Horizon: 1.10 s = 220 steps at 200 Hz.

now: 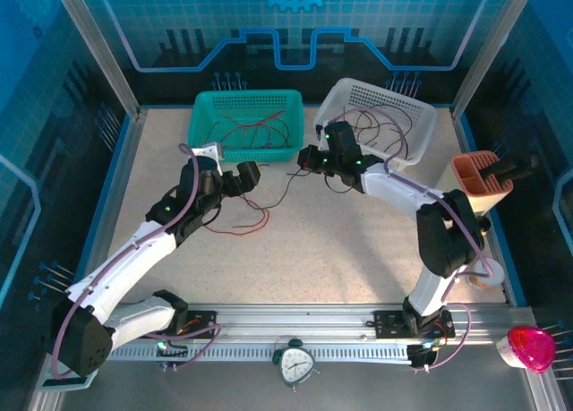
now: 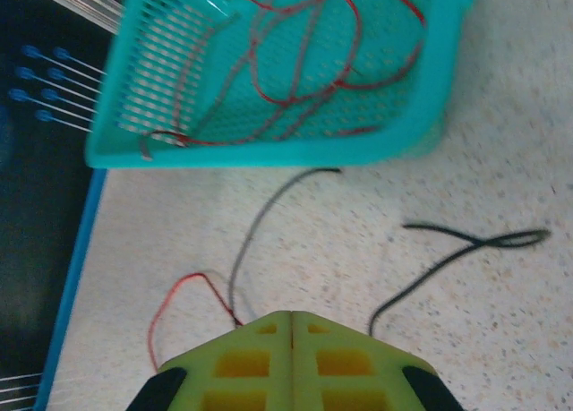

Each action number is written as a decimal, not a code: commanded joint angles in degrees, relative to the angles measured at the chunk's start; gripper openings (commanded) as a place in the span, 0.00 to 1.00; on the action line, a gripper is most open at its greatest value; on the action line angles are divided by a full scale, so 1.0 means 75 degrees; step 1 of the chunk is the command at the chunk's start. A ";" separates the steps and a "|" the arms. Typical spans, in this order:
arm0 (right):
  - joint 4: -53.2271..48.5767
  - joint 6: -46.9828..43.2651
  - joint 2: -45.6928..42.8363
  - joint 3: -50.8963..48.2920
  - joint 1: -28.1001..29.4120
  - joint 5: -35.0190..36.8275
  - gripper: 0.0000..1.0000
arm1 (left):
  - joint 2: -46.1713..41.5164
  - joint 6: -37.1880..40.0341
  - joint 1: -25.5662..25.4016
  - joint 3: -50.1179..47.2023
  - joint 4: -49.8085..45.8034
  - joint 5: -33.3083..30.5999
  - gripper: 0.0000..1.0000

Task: Untangle the cables

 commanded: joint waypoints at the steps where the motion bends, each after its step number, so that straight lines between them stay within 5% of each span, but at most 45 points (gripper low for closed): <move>1: -0.0413 -0.0320 -0.0083 0.0185 -0.0059 0.0108 0.22 | 0.0074 -0.0117 0.0053 -0.0138 0.0170 -0.0085 0.99; 11: -0.0507 -0.0250 0.0063 0.0212 -0.0052 0.0106 0.42 | 0.0080 -0.0132 0.0062 -0.0134 0.0185 -0.0071 0.99; 25: -0.0428 0.0045 0.0377 0.0162 -0.0093 -0.0058 0.54 | 0.0083 -0.0133 0.0063 -0.0107 0.0186 -0.0058 0.99; 100: 0.0256 0.0937 0.2001 0.0517 -0.0105 -0.0371 0.60 | -0.0033 -0.0127 0.0057 0.0037 0.0036 -0.0052 0.99; 138: 0.0135 0.0858 0.2604 0.1123 -0.0104 -0.0393 0.52 | -0.0014 -0.0155 0.0064 0.0002 0.0047 -0.0035 0.99; 172: 0.0263 0.0830 0.2377 0.1078 -0.0142 -0.0641 0.00 | -0.0005 -0.0196 0.0057 -0.0070 0.0054 -0.0035 0.99; 220: 0.0157 0.0339 0.0523 0.0503 -0.0030 -0.0275 0.00 | 0.0028 -0.0286 0.0061 -0.0279 0.0179 -0.0012 0.99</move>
